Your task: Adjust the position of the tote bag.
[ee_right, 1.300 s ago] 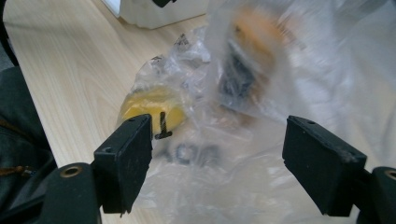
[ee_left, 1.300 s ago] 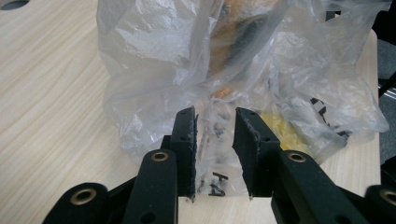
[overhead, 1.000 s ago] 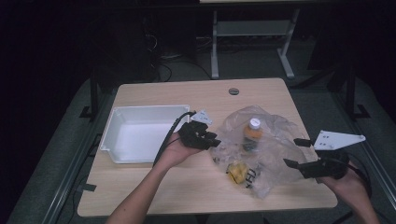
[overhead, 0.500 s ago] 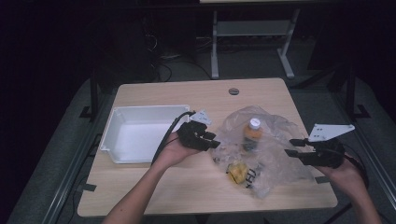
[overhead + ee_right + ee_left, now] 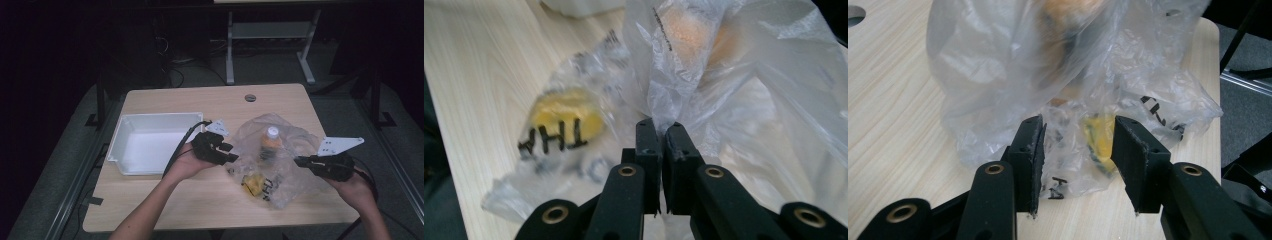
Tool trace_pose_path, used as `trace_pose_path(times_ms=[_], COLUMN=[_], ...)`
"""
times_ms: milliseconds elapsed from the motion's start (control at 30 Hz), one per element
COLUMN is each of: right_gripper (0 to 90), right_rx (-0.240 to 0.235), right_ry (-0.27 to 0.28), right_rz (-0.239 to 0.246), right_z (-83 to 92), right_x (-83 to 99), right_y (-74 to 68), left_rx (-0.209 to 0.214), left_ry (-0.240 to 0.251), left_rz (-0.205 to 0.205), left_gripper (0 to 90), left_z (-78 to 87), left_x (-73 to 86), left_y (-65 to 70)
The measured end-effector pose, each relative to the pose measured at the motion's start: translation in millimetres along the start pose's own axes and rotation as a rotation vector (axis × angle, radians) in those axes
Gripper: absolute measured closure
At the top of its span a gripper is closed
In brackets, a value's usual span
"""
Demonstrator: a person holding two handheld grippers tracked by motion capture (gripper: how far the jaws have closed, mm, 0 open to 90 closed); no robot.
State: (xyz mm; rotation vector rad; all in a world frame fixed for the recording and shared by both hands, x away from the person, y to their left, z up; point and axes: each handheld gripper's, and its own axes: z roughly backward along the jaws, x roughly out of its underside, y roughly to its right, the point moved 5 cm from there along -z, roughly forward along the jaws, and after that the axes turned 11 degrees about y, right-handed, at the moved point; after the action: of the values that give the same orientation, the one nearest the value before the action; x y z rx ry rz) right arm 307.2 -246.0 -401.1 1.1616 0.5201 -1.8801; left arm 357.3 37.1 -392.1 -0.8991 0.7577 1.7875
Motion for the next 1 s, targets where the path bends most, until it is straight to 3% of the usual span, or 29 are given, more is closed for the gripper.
trace_pose_path(times_ms=[133, 667, 800, 1000], right_gripper=[87.8, 86.0, 85.2, 84.9], right_rx=[-0.025, -0.071, -0.080, -0.096], right_ry=[0.056, 0.089, 0.094, 0.091], right_rz=[-0.012, -0.012, -0.015, -0.008], right_z=[-9.4, -25.5, -29.5, -36.3], right_x=[0.7, 0.9, 3.1, 4.2], right_y=[-8.8, -28.8, -31.8, -37.2], left_rx=[0.011, 0.079, 0.074, 0.102], left_ry=[-0.004, -0.004, -0.002, -0.005], left_rz=[-0.007, -0.059, -0.076, -0.077], left_gripper=[53.2, 46.4, 41.6, 42.0], left_z=[-2.7, -29.2, -37.3, -48.1], left_x=[-0.3, -15.4, -21.5, -26.4], left_y=[5.6, 36.2, 43.6, 49.6])
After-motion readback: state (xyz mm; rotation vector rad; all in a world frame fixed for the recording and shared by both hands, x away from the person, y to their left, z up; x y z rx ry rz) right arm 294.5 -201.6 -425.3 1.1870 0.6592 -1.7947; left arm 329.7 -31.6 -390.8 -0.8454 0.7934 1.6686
